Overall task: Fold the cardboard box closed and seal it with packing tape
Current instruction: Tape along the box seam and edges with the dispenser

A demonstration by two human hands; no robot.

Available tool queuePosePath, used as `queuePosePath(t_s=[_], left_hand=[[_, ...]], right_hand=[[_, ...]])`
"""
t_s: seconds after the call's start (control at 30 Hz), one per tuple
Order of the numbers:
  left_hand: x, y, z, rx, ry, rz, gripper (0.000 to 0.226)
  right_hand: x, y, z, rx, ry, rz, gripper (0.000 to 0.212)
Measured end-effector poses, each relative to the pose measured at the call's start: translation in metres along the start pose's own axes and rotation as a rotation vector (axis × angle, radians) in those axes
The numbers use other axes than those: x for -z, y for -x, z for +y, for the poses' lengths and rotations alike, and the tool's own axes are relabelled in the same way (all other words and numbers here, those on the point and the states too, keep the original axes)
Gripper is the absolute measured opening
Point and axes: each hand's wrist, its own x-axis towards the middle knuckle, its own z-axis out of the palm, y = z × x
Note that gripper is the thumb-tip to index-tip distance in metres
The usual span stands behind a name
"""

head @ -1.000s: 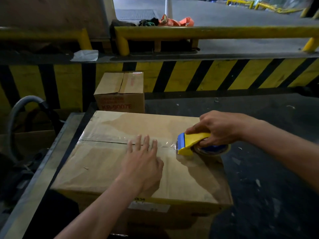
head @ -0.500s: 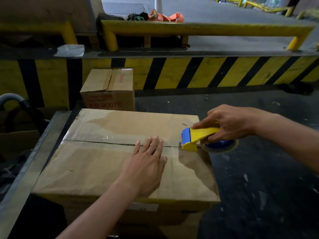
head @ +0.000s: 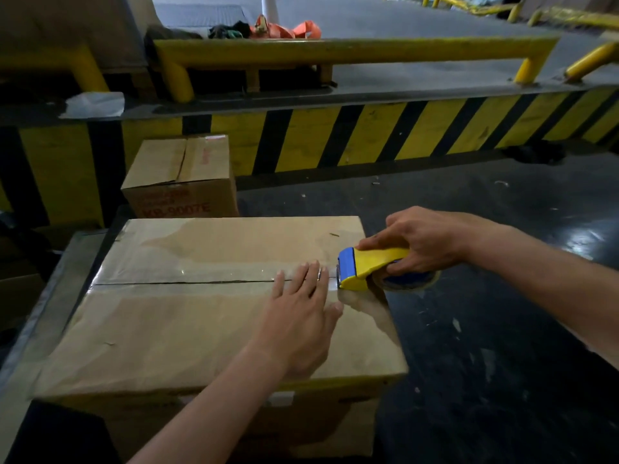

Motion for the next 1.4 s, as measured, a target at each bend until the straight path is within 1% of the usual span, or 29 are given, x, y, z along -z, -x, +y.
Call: queuePosePath(t_s=[0.13,0.33,0.43,0.5,0.57,0.63,0.7,0.87,1.0,1.4], left_hand=[[0.001,0.004,-0.007,-0.006,-0.015,0.015,0.071],[0.007,0.004,-0.003,-0.004,-0.026,-0.016,0.068],[0.007,0.004,0.002,0.032,-0.045,0.009,0.078],[0.006,-0.001,0.009,0.074,-0.114,0.007,0.086],[0.007,-0.011,0.021,0.052,-0.172,0.027,0.079],[0.006,-0.021,0.036,-0.004,-0.105,0.050,0.064],[0.002,-0.026,0.047,-0.034,-0.025,0.041,0.060],[-0.011,-0.026,0.044,-0.012,-0.066,0.045,0.060],[-0.014,-0.028,0.049,-0.008,-0.077,0.046,0.061],[-0.019,-0.038,0.050,0.031,-0.134,0.015,0.063]], right_hand=[[0.008,0.008,0.007,0.012,-0.017,0.015,0.060],[0.002,0.039,0.030,-0.056,-0.019,0.003,0.061],[-0.012,0.044,0.034,-0.071,-0.066,0.020,0.061],[-0.021,0.042,0.036,-0.061,-0.088,0.035,0.061],[-0.025,0.040,0.039,-0.046,-0.097,0.054,0.060],[-0.026,0.038,0.043,-0.032,-0.090,0.061,0.061],[-0.027,0.037,0.046,-0.020,-0.086,0.068,0.061],[-0.031,0.044,0.059,0.023,-0.126,0.073,0.060],[-0.038,0.053,0.071,0.021,-0.170,0.093,0.059],[-0.046,0.044,0.060,-0.012,-0.044,0.036,0.061]])
